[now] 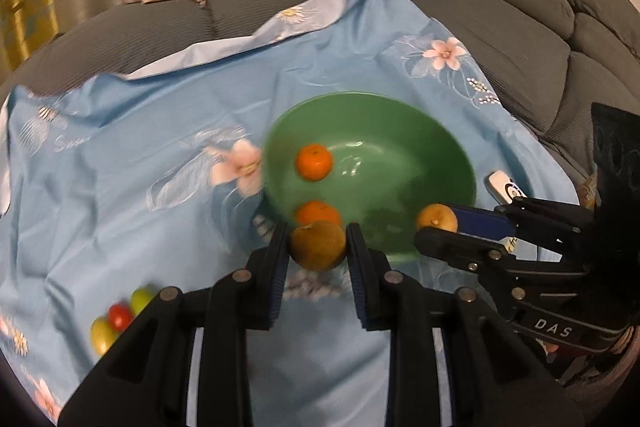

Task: Organize fruits
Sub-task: 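Lower the held fruits into the green bowl and open both grippers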

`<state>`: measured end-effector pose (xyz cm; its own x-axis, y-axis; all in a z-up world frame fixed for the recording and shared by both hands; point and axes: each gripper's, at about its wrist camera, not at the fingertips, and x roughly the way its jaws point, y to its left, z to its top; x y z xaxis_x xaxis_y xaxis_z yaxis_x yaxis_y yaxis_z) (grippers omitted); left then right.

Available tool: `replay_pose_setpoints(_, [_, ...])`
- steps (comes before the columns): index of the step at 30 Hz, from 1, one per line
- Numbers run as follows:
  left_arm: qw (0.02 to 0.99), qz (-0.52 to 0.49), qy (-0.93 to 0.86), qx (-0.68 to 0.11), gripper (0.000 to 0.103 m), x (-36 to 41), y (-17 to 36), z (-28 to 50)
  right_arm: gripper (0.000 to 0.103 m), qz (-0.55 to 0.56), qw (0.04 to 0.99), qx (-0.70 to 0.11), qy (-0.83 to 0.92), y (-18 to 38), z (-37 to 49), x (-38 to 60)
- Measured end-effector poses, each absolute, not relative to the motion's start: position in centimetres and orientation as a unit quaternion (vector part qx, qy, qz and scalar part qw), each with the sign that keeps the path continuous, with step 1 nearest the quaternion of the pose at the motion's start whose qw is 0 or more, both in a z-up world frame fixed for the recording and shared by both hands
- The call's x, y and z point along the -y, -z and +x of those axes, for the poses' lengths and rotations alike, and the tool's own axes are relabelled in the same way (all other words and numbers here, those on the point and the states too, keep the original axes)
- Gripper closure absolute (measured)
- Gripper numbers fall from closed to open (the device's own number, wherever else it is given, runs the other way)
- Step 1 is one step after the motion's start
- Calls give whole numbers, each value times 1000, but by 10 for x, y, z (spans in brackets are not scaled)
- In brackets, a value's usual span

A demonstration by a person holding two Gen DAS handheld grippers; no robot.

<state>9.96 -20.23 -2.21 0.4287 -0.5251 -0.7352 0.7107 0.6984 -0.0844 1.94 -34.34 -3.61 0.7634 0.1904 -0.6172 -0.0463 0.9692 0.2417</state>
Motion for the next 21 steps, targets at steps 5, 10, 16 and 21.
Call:
replay_pose_setpoints(5, [826,132,385,-391,75,231,29,106,76,109,935,-336,-37,38,25,362])
replay_pose_setpoints(10, [817,142,384,-406,75,247,41,113,76,111,932,-346,-18,44,32,373])
replay_pose_setpoints(16, [812,155,379,-417,74,253,51,116,76,106,929,-355,-7,49,36,376])
replay_pose_setpoints(21, [810,166,376,-417,74,254,54,115,76,99,927,-362,3,50,37,374])
